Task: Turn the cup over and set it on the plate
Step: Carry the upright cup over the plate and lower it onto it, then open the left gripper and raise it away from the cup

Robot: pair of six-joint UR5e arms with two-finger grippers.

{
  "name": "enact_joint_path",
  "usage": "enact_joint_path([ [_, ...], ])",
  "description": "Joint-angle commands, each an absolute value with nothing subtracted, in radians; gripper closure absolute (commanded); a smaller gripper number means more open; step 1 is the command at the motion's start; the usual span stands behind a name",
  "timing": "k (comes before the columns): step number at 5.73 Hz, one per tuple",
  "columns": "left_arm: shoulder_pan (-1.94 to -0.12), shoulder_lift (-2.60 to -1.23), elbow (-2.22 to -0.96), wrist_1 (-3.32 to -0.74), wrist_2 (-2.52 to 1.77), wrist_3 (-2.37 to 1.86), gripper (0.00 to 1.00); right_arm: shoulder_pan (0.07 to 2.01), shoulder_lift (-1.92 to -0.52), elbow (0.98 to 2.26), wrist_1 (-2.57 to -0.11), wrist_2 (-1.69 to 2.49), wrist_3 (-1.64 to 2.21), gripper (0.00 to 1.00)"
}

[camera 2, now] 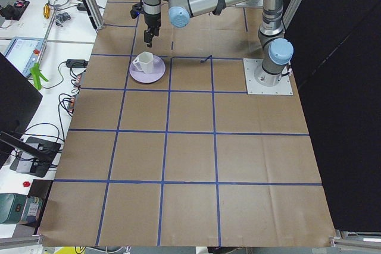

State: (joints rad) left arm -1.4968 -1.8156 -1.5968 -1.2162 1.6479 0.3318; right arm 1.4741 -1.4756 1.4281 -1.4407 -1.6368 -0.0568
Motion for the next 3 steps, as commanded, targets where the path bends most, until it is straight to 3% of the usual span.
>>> enact_joint_path([
  [1,-1.563,-1.714,-1.583,-1.380,1.640,0.177,0.01,1.474,-1.476,1.428,-1.440,-1.637,-0.057,0.00],
  [3,-1.623,-1.639,-1.530,-1.529,1.585,0.065,0.01,1.474,-1.476,1.428,-1.440,-1.637,-0.057,0.00],
])
